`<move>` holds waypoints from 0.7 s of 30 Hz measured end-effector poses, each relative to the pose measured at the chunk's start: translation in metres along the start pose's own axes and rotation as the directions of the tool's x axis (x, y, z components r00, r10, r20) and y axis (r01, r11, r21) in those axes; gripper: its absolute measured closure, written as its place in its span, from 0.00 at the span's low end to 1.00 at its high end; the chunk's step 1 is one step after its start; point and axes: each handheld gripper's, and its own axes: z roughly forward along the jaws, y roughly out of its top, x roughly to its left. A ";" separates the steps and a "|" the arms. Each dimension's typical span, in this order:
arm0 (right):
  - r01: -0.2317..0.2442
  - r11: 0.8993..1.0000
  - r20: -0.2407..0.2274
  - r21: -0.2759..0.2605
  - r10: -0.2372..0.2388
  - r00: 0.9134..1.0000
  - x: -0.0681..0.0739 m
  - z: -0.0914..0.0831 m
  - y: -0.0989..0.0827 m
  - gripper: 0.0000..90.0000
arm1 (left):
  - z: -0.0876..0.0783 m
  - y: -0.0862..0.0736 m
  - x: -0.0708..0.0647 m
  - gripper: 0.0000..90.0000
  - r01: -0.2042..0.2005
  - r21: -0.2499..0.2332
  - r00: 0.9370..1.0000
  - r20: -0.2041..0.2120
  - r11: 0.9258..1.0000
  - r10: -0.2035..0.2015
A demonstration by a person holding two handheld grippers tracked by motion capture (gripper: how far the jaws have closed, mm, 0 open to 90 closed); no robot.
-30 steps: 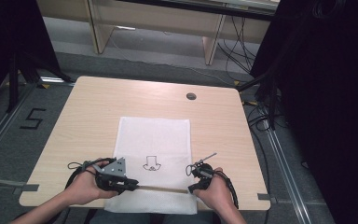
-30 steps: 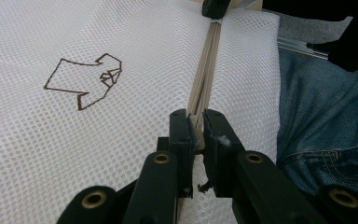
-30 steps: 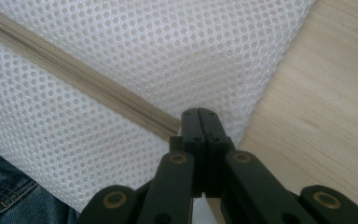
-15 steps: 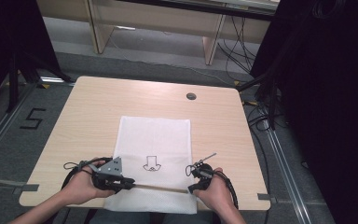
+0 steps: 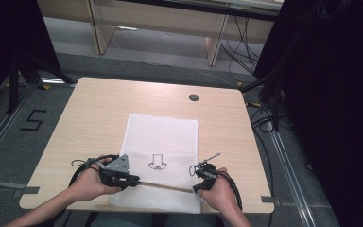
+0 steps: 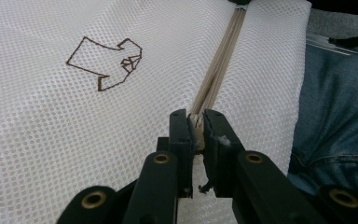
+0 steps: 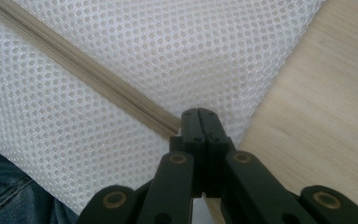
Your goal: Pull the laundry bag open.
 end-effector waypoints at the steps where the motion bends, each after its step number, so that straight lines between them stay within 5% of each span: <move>1: 0.005 1.000 0.001 0.005 -0.005 1.000 -0.002 0.000 0.001 1.00 | 0.001 0.000 0.001 0.91 0.007 -0.005 1.000 0.001 1.000 -0.007; 10: -0.052 0.999 0.008 0.008 0.052 0.999 -0.006 -0.002 0.005 1.00 | 0.006 0.001 0.006 0.91 0.014 -0.006 1.000 -0.005 1.000 -0.014; 11: -0.003 1.000 0.026 -0.018 0.003 1.000 -0.010 0.001 0.005 1.00 | 0.006 0.001 0.007 0.91 0.020 -0.005 1.000 -0.006 1.000 -0.020; 12: -0.003 1.000 0.026 -0.018 0.003 1.000 -0.010 0.001 0.005 1.00 | 0.006 0.001 0.007 0.91 0.020 -0.005 1.000 -0.006 1.000 -0.020; 15: -0.060 0.998 0.003 -0.003 0.060 0.998 -0.006 -0.001 0.005 1.00 | 0.007 0.000 0.008 0.91 0.014 0.002 1.000 -0.002 1.000 -0.014; 21: -0.066 0.998 0.007 -0.001 0.066 0.998 -0.005 -0.001 0.004 1.00 | 0.007 -0.002 0.008 0.91 0.013 -0.003 1.000 0.011 1.000 -0.013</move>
